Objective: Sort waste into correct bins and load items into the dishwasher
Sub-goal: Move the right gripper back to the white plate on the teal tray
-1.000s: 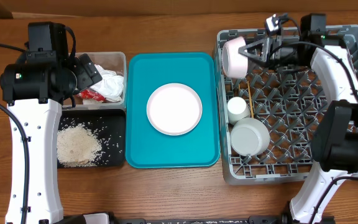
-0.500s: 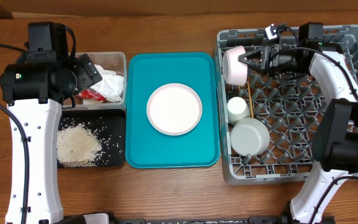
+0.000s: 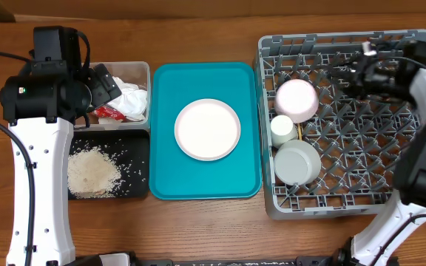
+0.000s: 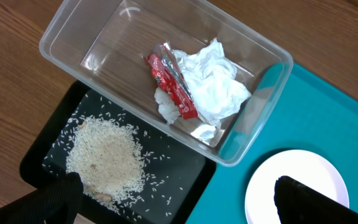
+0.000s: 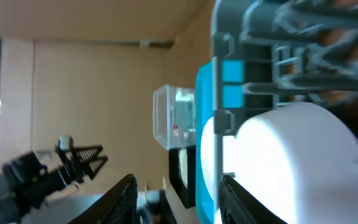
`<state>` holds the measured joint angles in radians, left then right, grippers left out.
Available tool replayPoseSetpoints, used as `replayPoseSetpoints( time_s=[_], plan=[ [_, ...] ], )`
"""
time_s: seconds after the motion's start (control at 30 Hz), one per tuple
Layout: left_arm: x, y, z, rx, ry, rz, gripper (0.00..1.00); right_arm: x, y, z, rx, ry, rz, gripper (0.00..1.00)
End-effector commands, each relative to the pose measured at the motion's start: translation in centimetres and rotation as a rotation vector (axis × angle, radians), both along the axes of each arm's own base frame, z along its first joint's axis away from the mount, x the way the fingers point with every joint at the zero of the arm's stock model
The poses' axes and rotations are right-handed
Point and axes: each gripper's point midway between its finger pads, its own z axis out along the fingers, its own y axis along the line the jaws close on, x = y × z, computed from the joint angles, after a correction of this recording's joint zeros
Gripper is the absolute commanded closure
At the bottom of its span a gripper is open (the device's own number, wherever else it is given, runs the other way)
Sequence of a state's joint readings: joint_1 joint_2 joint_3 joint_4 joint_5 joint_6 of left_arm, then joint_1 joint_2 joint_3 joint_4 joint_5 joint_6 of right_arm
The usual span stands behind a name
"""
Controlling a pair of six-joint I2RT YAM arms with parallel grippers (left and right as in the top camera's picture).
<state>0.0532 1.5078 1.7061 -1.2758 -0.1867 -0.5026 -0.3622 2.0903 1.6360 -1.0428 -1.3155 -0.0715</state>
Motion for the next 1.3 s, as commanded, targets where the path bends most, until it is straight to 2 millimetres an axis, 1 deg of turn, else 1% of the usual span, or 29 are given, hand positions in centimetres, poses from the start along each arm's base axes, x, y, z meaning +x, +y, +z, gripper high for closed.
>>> replayPoseSetpoints(
  time_s=[0.0,0.1,0.2,0.23,0.3,0.37,0.43,0.53,0.6,0.7,0.77,0.8,0.93,1.0,1.1,1.2,1.23,1.27],
  plan=[
    [0.1,0.0,0.0,-0.002,-0.002,0.001,0.00,-0.5,-2.7,0.6,-0.021,0.014,-0.066,0.55],
    [0.1,0.0,0.0,-0.002,-0.002,0.001,0.00,-1.4,-4.6,1.0,-0.110,0.041,-0.117,0.55],
    [0.1,0.0,0.0,-0.002,-0.002,0.001,0.00,-2.4,-5.8,1.7,-0.254,0.066,-0.163,0.55],
    [0.1,0.0,0.0,-0.002,-0.002,0.001,0.00,-3.0,-6.7,2.3,-0.364,0.092,-0.211,0.55],
    [0.1,0.0,0.0,-0.002,-0.002,0.001,0.00,-3.7,-7.2,3.4,-0.467,0.107,-0.262,0.55],
    [0.1,0.0,0.1,-0.002,-0.002,0.001,0.00,-4.5,-7.2,5.5,-0.571,0.090,-0.315,0.54],
    [0.1,0.0,0.0,-0.002,-0.002,0.001,0.00,-5.2,-6.7,7.1,-0.647,0.068,-0.348,0.54],
    [0.1,0.0,0.0,-0.002,-0.002,0.001,0.00,-6.5,-4.2,9.9,-0.760,0.003,-0.359,0.53],
    [0.1,0.0,0.0,-0.002,-0.002,0.001,0.00,-7.3,-2.0,11.1,-0.819,-0.032,-0.350,0.53],
    [0.1,0.0,0.0,-0.002,-0.002,0.001,0.00,-8.4,2.3,12.0,-0.912,-0.085,-0.301,0.53],
    [0.1,0.0,0.0,-0.002,-0.002,0.001,0.00,-9.0,5.5,11.8,-0.969,-0.105,-0.257,0.53],
    [0.1,0.0,0.0,-0.002,-0.002,0.001,0.00,-9.4,7.0,11.5,-0.998,-0.109,-0.240,0.53],
    [0.1,0.0,0.0,-0.002,-0.002,0.001,0.00,-10.4,12.0,9.9,-1.105,-0.111,-0.201,0.53],
    [0.1,0.0,0.0,-0.002,-0.002,0.001,0.00,-10.7,14.4,8.7,-1.147,-0.114,-0.175,0.51],
    [0.1,0.0,0.0,-0.002,-0.002,0.001,0.00,-11.1,17.5,6.4,-1.185,-0.099,-0.120,0.49],
    [0.1,0.0,0.0,-0.002,-0.002,0.001,0.00,-11.2,20.3,3.5,-1.205,-0.069,-0.059,0.48],
    [0.1,0.0,0.0,-0.002,-0.002,0.001,0.00,-11.1,21.9,1.9,-1.210,-0.063,-0.019,0.48],
    [0.1,0.0,0.0,-0.002,-0.002,0.001,0.00,-11.1,22.6,1.2,-1.210,-0.061,-0.001,0.47]
  ],
)
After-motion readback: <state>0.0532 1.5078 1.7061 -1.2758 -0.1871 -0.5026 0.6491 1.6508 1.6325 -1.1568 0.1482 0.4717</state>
